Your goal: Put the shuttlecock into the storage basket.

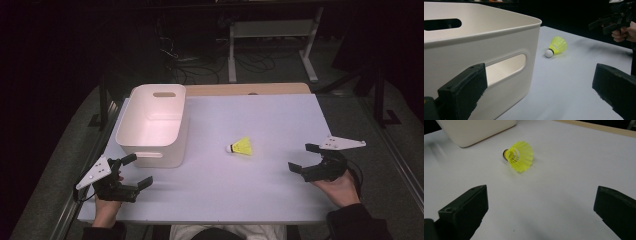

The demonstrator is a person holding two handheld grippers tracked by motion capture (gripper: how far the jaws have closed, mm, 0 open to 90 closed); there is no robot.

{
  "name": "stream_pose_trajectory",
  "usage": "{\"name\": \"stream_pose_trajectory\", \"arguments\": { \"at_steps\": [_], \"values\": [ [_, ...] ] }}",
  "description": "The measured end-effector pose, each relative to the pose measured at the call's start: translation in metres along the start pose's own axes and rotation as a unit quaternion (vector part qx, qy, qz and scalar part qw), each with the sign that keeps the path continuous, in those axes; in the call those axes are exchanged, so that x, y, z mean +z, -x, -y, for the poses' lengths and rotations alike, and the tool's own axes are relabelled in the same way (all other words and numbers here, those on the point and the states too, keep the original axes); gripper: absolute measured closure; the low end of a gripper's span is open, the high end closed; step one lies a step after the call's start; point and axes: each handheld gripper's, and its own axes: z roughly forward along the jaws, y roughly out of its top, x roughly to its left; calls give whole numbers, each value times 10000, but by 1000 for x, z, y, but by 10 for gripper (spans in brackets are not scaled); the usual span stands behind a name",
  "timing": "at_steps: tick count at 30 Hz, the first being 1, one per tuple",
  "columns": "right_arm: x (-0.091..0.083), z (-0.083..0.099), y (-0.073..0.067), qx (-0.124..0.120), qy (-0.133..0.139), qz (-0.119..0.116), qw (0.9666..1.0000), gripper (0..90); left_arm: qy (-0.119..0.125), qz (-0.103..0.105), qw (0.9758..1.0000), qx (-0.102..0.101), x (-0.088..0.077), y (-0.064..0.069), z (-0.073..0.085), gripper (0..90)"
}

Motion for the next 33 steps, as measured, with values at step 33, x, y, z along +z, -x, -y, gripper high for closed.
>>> {"name": "stream_pose_trajectory", "arguments": {
  "at_steps": [33],
  "values": [
    [-5,-21,-1,14,-57,-122,9999,0,27,7,10000,-58,-2,1,0,0]
  ]
}}
